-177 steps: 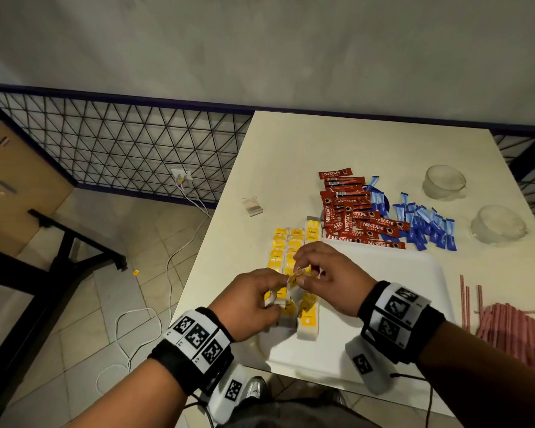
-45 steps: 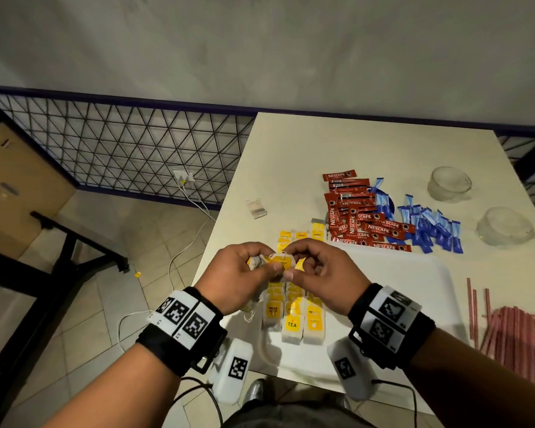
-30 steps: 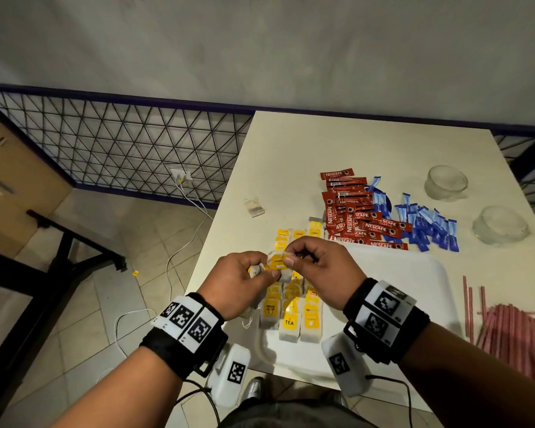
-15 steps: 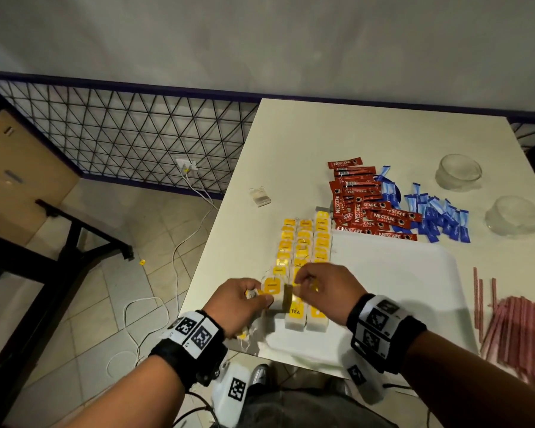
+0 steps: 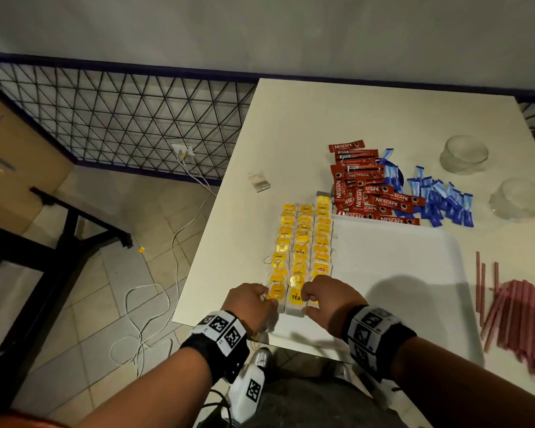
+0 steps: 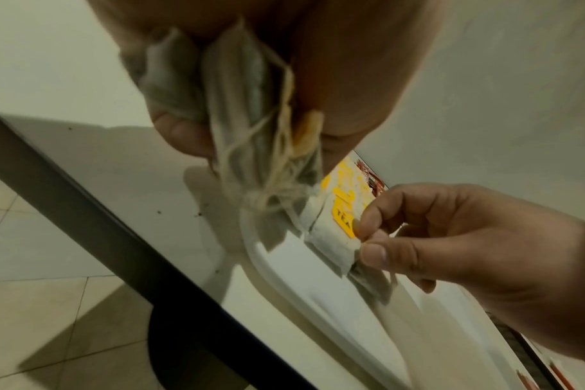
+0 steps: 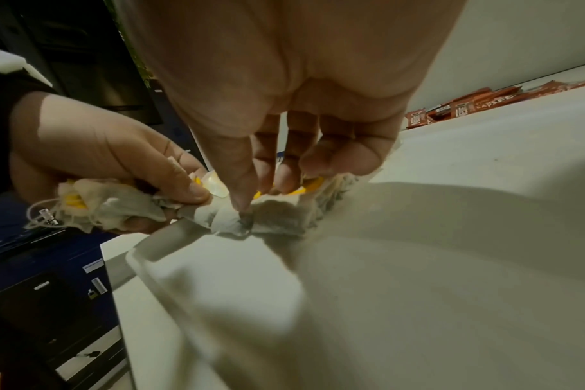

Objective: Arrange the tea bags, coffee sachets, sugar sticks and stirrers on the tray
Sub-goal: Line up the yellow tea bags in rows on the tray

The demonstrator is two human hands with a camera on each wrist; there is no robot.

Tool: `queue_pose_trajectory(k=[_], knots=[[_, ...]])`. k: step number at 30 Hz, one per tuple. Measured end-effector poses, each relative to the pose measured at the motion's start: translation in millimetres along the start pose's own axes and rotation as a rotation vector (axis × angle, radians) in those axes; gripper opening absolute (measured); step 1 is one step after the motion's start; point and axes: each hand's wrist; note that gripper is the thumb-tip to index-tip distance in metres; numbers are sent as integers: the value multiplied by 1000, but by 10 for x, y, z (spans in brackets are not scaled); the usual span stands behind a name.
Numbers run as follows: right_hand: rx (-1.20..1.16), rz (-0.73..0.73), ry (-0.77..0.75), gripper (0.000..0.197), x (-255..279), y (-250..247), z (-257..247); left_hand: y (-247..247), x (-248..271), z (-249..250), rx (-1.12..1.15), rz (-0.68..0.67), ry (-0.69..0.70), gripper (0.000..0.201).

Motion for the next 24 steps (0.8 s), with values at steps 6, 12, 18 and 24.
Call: queue_pose_trajectory(k=[6, 12, 18, 24], knots=[[-4, 6, 2, 22, -19, 13, 15, 26, -15, 17, -68, 87, -3, 18], [-3, 12, -12, 21, -19, 18, 35, -40, 28, -56, 28, 147, 18, 15], [2, 32, -52, 23, 32, 74, 134, -51, 33, -24, -147, 43, 92, 24], [-10, 51, -62, 23, 38, 114, 208, 5, -26, 22, -372, 15, 187, 30]])
Point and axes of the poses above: each hand's wrist, its own x-axis away from the middle knuckle, its own y-axis out of the palm, z = x × y, and after that the axes turned 15 degrees about -z, right-handed
